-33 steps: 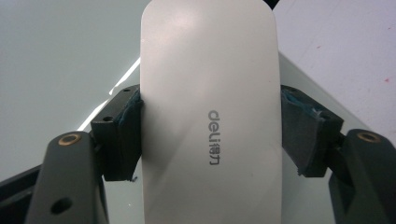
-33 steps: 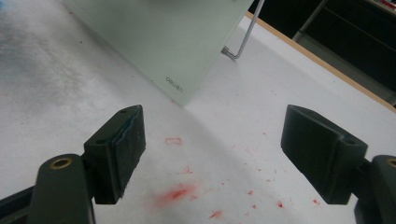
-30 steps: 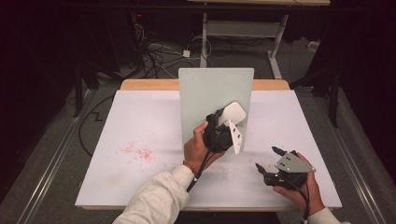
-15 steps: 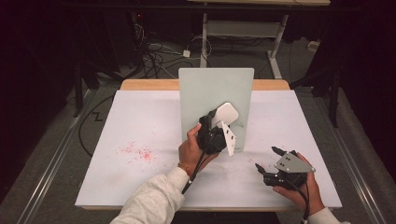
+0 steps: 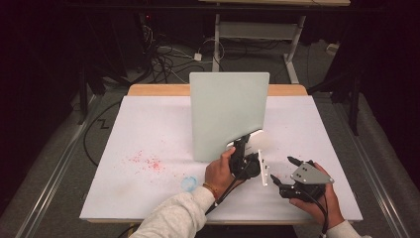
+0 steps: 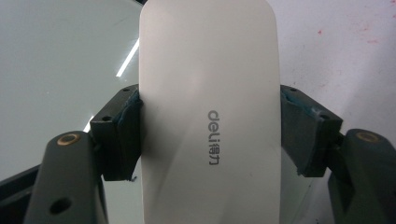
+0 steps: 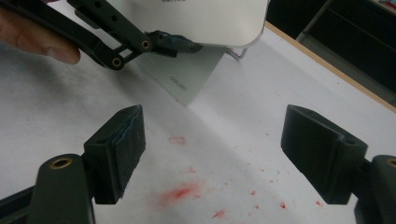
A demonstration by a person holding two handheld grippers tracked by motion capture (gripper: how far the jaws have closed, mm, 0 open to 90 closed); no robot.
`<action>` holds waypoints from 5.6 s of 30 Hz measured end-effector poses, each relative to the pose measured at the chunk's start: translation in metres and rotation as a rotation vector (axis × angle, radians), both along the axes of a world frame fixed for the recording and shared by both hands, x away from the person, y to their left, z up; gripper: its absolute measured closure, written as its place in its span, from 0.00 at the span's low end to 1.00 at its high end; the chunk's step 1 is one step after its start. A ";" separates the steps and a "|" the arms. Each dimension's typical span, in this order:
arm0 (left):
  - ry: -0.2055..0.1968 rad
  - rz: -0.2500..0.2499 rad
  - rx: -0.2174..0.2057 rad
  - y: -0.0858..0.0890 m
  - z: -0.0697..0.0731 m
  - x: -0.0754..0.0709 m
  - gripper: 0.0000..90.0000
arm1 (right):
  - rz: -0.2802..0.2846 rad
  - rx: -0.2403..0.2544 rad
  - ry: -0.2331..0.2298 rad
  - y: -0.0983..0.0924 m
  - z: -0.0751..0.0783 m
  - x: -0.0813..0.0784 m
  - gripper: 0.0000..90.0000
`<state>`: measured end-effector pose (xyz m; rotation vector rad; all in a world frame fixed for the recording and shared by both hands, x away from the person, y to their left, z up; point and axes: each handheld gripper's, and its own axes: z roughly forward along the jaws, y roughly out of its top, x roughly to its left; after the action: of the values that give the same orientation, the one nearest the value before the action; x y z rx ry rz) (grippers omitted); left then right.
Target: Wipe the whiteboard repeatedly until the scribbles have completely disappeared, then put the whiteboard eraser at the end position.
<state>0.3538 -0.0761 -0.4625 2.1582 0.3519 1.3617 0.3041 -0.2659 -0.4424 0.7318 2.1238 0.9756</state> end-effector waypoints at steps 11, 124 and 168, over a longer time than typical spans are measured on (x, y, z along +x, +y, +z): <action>0.027 -0.012 -0.009 0.006 0.008 0.002 0.32 | 0.003 -0.006 0.003 0.002 -0.001 0.000 0.25; 0.299 -0.089 -0.204 0.159 0.042 -0.013 0.32 | -0.005 -0.006 0.010 0.002 -0.001 0.003 0.25; 0.702 -0.475 0.003 0.125 0.030 -0.028 0.32 | 0.021 -0.019 0.013 0.006 -0.002 -0.002 0.25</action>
<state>0.3255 0.0485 -0.4323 2.4562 0.0744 0.3264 0.3021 -0.2594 -0.4445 0.7099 2.1534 0.9634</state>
